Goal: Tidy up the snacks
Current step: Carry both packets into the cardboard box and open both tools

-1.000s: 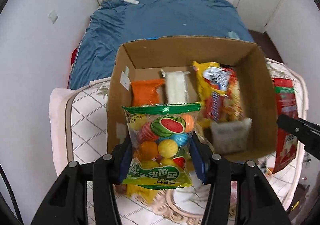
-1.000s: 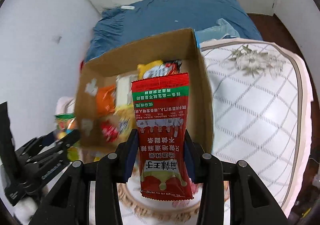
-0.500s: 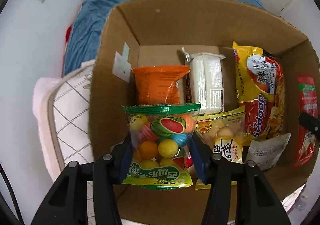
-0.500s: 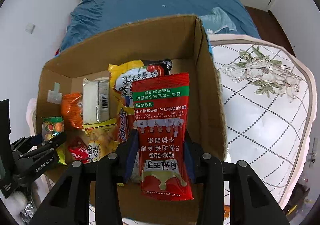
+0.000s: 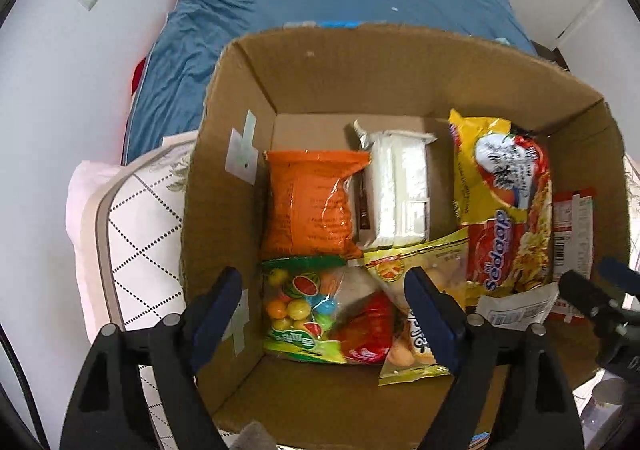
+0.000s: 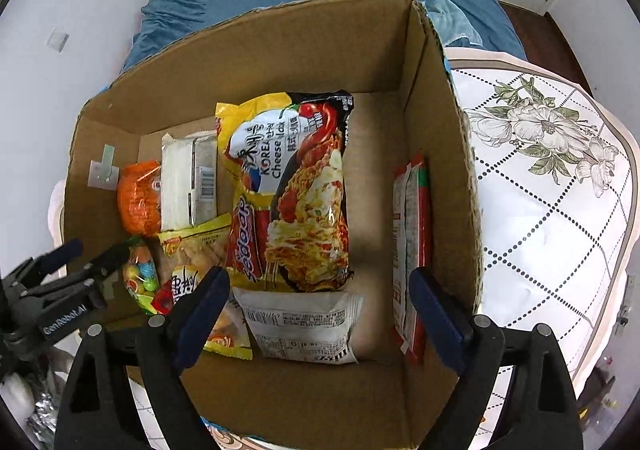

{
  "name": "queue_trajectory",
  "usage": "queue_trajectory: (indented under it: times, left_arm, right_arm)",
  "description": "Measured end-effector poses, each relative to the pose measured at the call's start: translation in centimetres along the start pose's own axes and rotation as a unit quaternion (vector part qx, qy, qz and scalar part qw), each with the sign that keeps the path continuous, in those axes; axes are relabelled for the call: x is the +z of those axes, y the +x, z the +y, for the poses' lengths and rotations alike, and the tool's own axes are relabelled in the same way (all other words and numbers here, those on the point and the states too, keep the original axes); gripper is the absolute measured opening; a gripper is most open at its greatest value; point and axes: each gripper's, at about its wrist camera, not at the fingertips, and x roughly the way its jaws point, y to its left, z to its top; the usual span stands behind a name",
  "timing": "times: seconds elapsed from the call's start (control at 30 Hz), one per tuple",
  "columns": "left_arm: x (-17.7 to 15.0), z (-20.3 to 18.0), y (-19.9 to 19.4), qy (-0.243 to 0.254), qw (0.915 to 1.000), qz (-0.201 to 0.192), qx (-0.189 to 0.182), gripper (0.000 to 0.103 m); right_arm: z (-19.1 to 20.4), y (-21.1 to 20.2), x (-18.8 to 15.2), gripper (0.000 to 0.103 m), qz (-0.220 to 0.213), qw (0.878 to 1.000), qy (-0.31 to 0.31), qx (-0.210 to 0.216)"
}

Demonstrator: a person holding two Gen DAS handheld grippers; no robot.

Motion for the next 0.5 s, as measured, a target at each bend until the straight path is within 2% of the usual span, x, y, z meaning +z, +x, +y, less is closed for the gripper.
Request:
queue_trajectory:
  times: [0.17, 0.5]
  left_arm:
    - [-0.8, -0.6, -2.7, -0.004, 0.9988, -0.047, -0.013, 0.083]
    - [-4.4, -1.0, -6.8, -0.015, 0.9943, -0.103, -0.022, 0.083]
  right_arm:
    - [0.4, -1.1, -1.2, 0.096, -0.015, 1.0, -0.014, -0.008]
    - [0.9, -5.5, -5.1, 0.099, -0.085, 0.995, -0.034, -0.029]
